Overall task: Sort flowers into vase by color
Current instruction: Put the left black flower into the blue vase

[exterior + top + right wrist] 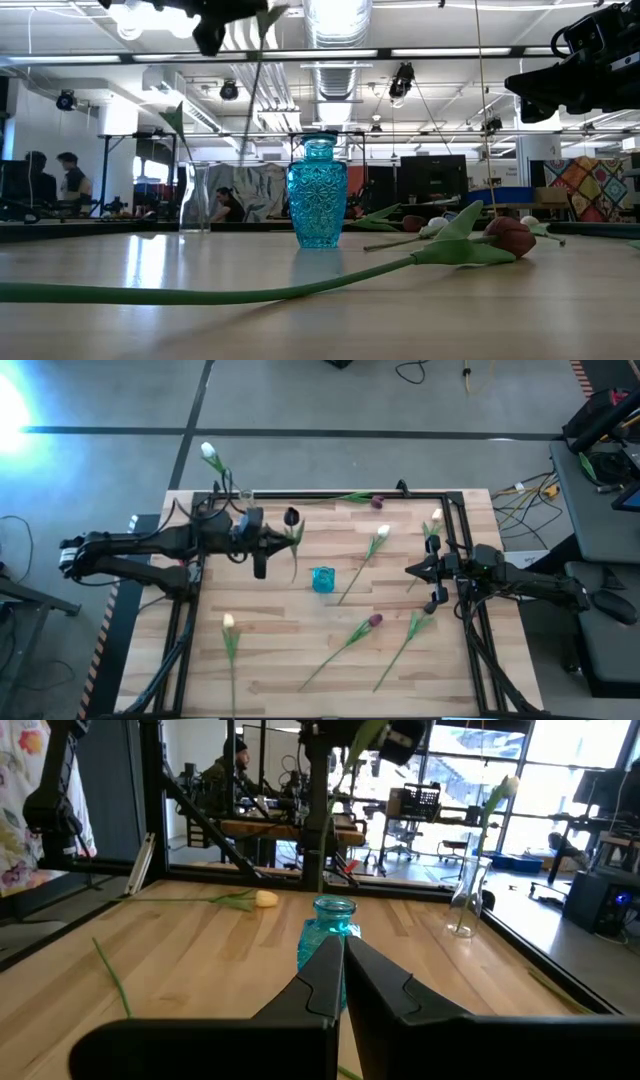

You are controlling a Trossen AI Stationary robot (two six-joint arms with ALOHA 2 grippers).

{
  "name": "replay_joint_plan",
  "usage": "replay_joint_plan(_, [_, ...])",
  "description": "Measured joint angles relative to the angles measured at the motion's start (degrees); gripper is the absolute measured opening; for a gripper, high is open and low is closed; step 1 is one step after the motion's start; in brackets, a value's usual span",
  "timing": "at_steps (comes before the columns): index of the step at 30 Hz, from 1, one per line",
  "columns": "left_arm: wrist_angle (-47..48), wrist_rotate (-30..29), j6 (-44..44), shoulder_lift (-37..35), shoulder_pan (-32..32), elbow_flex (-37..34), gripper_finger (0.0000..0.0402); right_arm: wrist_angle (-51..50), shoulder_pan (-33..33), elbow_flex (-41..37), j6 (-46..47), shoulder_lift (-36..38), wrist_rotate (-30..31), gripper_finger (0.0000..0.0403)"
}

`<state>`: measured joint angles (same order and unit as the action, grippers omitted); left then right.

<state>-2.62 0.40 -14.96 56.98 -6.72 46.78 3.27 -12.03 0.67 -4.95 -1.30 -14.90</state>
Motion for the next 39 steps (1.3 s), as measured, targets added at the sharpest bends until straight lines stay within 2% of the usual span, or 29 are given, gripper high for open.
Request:
replay_joint_plan(9, [-9.9,0.1,7.5,-1.1,1.9,0.1,0.0001,0.0,0.0,0.0,0.0,0.0,0.0,0.0009])
replay_joint_plan(19, [-10.8,0.2,11.3,-3.5,2.3,0.1,0.0001,0.0,0.0,0.0,0.0,0.0,0.0,0.0009])
replay_joint_plan(29, [-13.6,3.1,9.9,-2.2,2.5,0.1,0.0001,0.0,0.0,0.0,0.0,0.0,0.0,0.0009])
replay_joint_plan(39, [-19.2,5.2,7.5,3.3,3.6,0.2,0.0001,0.0,0.0,0.0,0.0,0.0,0.0,0.0009])
